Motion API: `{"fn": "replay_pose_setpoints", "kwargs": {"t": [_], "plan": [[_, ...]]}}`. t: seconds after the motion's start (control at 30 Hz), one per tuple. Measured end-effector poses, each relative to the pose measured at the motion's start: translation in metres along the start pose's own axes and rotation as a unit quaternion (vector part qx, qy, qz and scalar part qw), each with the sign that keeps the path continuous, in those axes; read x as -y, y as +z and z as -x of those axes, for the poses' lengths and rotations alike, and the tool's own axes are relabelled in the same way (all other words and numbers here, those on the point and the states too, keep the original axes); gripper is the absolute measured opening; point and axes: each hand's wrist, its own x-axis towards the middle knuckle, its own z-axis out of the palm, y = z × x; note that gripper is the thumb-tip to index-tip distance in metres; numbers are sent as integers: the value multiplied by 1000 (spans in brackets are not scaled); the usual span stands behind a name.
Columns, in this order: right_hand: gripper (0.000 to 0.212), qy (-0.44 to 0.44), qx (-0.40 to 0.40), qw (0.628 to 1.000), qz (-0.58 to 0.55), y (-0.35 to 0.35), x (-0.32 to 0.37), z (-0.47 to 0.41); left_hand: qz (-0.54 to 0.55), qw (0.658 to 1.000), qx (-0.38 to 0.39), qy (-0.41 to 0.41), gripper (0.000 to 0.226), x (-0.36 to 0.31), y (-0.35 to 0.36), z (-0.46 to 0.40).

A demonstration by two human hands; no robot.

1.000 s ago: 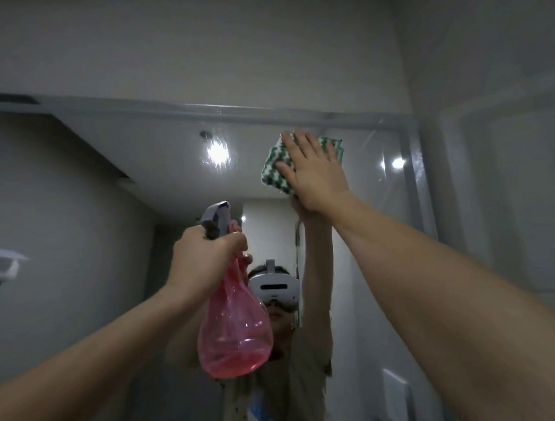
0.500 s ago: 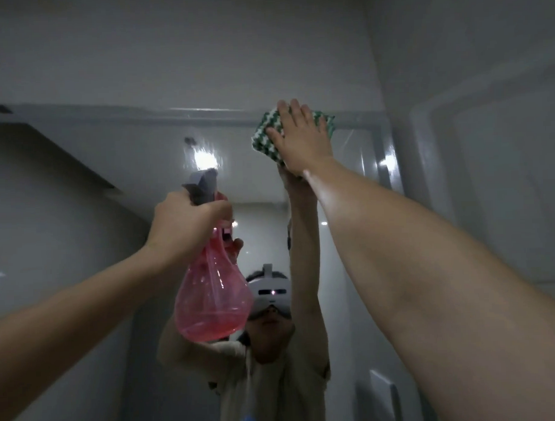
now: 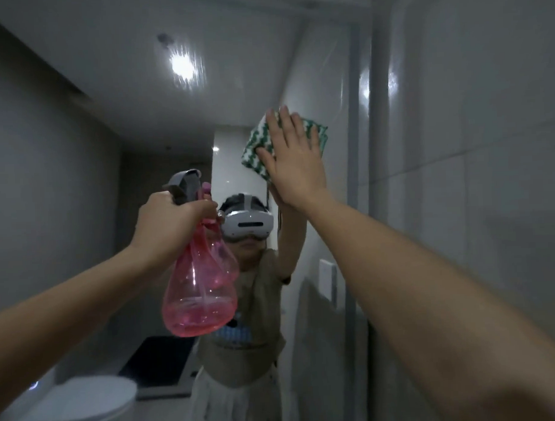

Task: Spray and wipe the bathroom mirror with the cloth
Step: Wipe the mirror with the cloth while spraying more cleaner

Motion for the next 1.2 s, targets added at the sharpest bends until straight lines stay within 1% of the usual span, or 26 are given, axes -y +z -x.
{"fn": "replay_pose_setpoints", "kwargs": {"t": [0.07,0.17,0.27,0.43,0.5,0.63,0.73,0.8,0.83,0.9,0.97,1.0,1.03,1.1,1.2], "plan": [[61,1,23,1000,4,10,3,38,1,1000,10,-6,23,9,1,20],[63,5,37,999,2,23,5,90,-3,1000,19,-21,21,24,0,46],[64,6,54,998,7,32,7,127,-9,999,10,-39,11,36,-4,64],[65,10,20,1000,1,51,6,174,-74,996,35,-27,9,55,-7,80],[65,13,13,1000,3,58,4,194,-83,996,32,-32,12,64,-3,83],[68,24,0,1000,0,68,-2,226,-63,996,34,-52,13,74,17,93],[71,46,-1,999,0,73,-4,242,-53,997,50,-38,8,80,36,102],[71,66,2,998,6,75,-6,249,-51,996,67,-36,9,83,46,103],[70,87,0,996,7,76,-5,251,-54,995,70,-34,13,85,50,101],[63,163,-11,986,-2,76,1,250,-54,995,73,-28,15,88,57,95],[60,248,-47,967,-24,74,5,234,-44,997,68,-20,11,83,61,86],[61,275,-64,959,-34,71,5,220,-43,997,64,-16,8,80,62,80],[61,287,-80,954,-37,67,2,204,-44,997,62,-13,6,75,62,73],[63,279,-102,954,-36,56,-10,169,-39,998,58,0,10,64,61,54],[65,241,-87,966,-28,36,-30,108,-18,999,40,11,16,45,62,24]]}}
